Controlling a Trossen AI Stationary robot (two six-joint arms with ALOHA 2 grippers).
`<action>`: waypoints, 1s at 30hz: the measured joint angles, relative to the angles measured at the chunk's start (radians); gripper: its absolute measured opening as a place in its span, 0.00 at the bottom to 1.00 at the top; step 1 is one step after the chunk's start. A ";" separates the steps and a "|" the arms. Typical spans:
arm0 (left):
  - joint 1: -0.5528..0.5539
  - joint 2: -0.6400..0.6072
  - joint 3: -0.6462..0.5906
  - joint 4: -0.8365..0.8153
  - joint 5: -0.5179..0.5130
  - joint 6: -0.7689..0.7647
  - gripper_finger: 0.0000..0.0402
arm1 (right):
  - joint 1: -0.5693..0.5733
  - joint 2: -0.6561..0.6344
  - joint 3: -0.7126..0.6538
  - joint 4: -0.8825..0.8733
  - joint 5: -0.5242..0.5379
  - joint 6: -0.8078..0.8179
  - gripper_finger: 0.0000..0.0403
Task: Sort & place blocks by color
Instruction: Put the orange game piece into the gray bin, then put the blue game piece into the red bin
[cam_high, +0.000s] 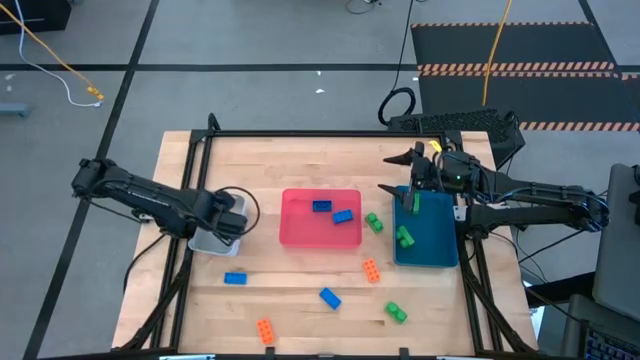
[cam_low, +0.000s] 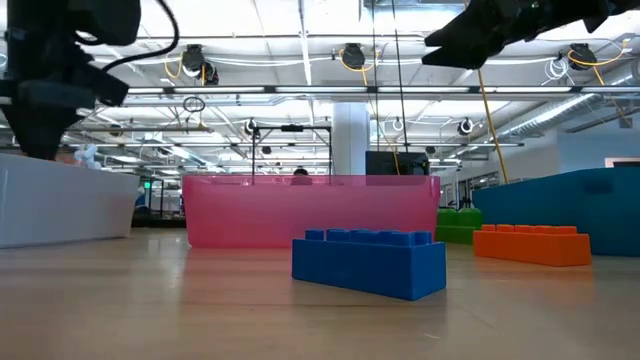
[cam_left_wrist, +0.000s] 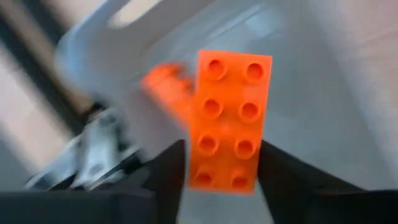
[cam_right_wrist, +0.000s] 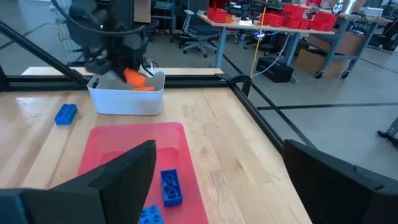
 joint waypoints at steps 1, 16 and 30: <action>0.000 0.001 0.003 0.015 0.000 0.008 0.55 | 0.000 0.000 0.000 0.002 0.000 0.000 0.85; 0.000 0.001 0.081 0.055 0.053 0.141 0.88 | 0.000 0.000 0.000 -0.001 0.000 0.000 0.85; -0.232 0.020 0.213 0.401 0.010 0.386 0.63 | 0.000 0.000 0.000 -0.003 -0.005 0.027 0.85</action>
